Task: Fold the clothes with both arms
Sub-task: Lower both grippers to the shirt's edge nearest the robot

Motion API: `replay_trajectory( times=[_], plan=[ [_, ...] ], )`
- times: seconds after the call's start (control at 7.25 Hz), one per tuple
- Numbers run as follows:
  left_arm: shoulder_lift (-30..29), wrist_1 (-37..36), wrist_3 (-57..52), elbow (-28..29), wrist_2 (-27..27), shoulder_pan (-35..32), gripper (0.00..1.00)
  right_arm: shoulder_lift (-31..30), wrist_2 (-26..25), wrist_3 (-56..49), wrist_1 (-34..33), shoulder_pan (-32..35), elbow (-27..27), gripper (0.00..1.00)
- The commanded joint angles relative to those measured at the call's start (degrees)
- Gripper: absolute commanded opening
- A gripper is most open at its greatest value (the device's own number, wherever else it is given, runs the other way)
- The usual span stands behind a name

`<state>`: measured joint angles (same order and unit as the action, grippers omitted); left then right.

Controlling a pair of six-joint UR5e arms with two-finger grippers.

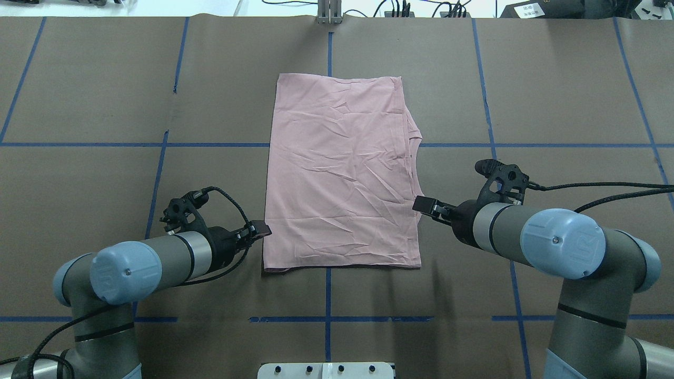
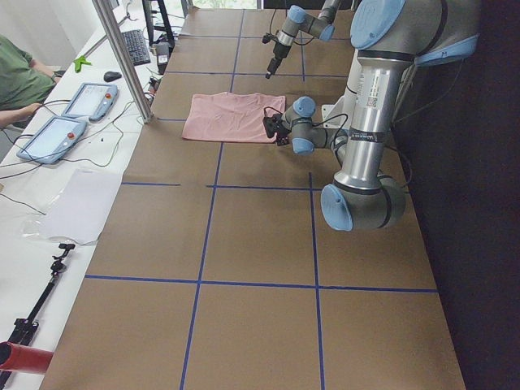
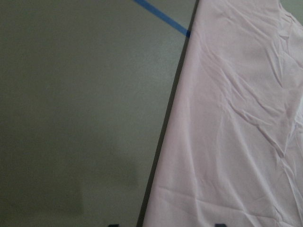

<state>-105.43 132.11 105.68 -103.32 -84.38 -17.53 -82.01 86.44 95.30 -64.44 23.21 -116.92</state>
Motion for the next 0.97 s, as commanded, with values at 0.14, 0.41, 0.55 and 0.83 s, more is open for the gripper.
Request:
replay_trajectory(
  times=[0.14, 0.41, 0.55, 0.83],
  plan=[
    [-2.06, -3.88, 1.99, 0.23, 0.8, 2.4, 0.62, -0.08, -0.04, 0.06, 0.02, -0.01, 0.03, 1.0],
    [-1.71, -3.97, 1.9, 0.4, 0.8, 3.72, 0.62, 0.01, -0.04, 0.06, 0.02, -0.01, 0.03, 1.0],
    [-1.8, -3.97, 1.9, 0.32, 0.8, 4.16, 0.62, 0.01, -0.04, 0.06, 0.02, -0.01, 0.11, 1.0],
    [-2.15, -4.32, 1.9, 0.32, 0.8, 4.17, 0.36, 0.01, -0.04, 0.06, 0.02, -0.01, 0.03, 1.0]
  ],
)
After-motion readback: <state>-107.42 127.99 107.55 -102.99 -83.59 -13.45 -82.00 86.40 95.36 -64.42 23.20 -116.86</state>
